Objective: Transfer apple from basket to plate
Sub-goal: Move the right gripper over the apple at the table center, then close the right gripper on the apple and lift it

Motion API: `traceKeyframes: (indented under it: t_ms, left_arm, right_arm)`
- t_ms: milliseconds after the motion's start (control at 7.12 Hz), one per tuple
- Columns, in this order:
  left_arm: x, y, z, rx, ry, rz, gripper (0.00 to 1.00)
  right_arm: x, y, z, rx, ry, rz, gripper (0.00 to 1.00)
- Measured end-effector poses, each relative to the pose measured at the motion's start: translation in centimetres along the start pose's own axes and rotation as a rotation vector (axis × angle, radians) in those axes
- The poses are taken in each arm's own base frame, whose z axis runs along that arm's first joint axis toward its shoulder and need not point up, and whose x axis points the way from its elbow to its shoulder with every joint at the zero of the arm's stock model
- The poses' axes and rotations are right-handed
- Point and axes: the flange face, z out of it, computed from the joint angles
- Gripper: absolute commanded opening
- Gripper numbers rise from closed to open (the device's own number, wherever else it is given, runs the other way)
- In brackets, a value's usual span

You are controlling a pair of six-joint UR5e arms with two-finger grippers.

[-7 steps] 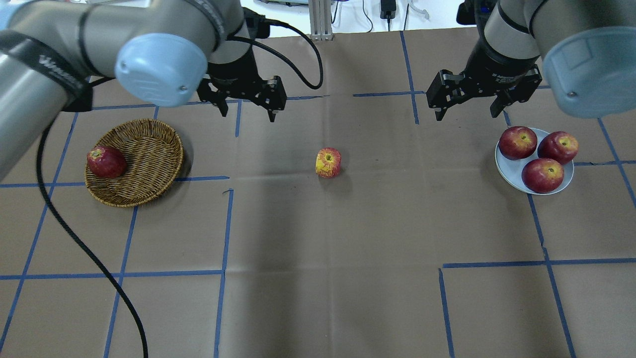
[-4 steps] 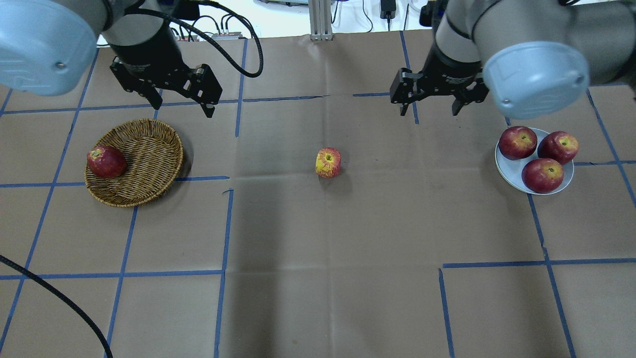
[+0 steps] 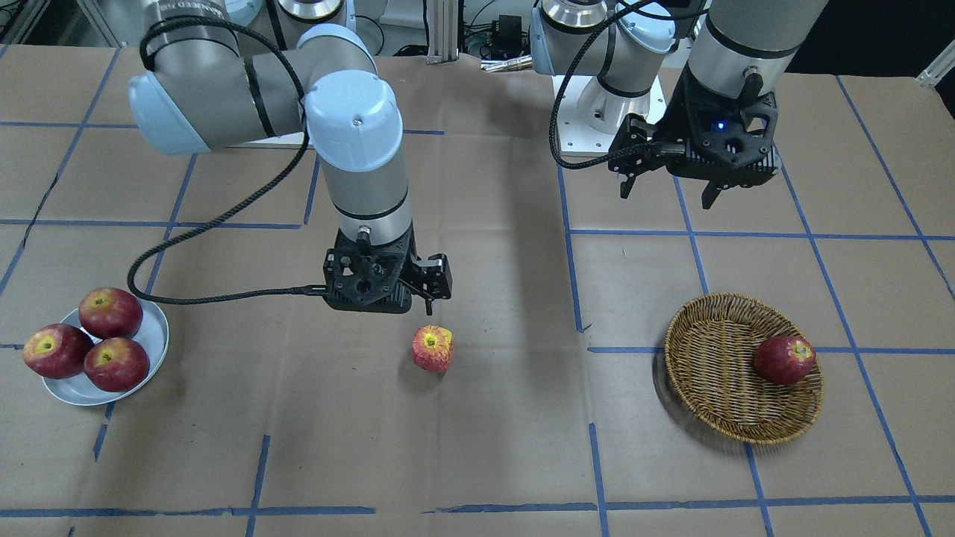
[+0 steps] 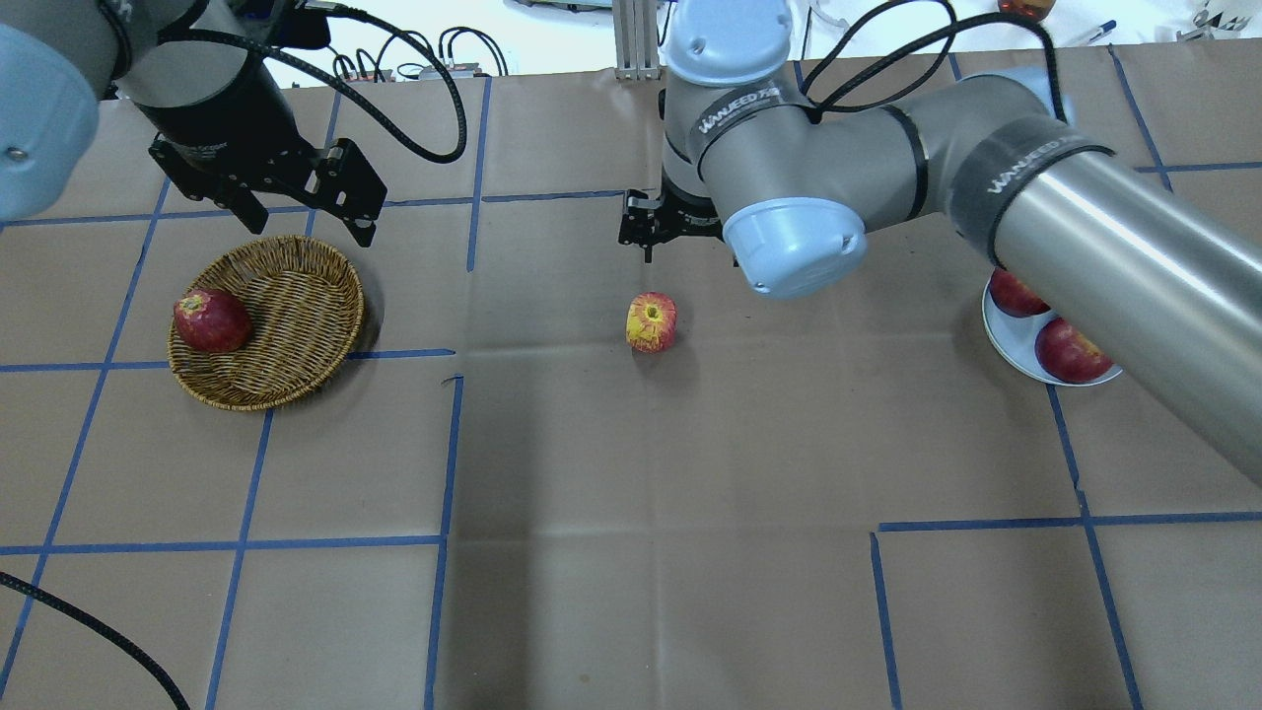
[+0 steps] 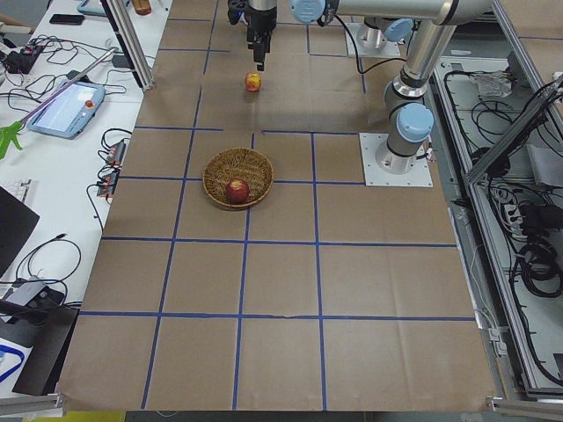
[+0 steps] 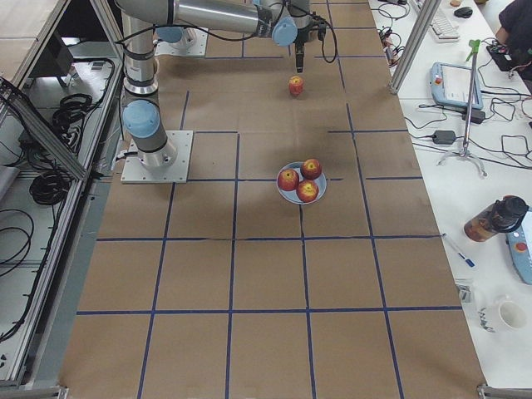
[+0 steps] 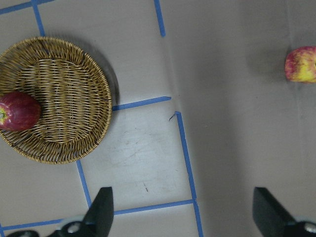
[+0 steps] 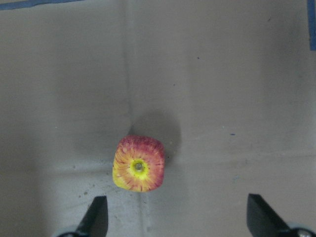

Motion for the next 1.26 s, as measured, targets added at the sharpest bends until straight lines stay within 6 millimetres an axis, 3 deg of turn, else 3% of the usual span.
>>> traceKeyframes:
  t_ms: [421, 843, 983, 1124, 1264]
  left_arm:
    - [0.1, 0.5, -0.1, 0.002, 0.003, -0.001, 0.98]
    - [0.1, 0.5, 0.1, -0.003, 0.001, -0.001, 0.99]
    - [0.1, 0.5, 0.1, -0.002, 0.0, -0.001, 0.99]
    - [0.1, 0.5, 0.1, -0.003, 0.0, -0.001, 0.99]
    - [0.1, 0.6, 0.1, -0.005, 0.0, -0.002, 0.99]
  right_arm:
    - [-3.0, 0.4, 7.0, 0.006, 0.024, -0.006, 1.0]
    - [-3.8, 1.9, 13.4, -0.012, 0.036, -0.025, 0.98]
    - [-3.5, 2.6, 14.2, -0.023, 0.041, -0.029, 0.7]
    - [-3.3, 3.1, 14.5, -0.029, 0.044, -0.03, 0.57]
    - [-3.1, 3.0, 14.4, -0.025, 0.042, -0.027, 0.55]
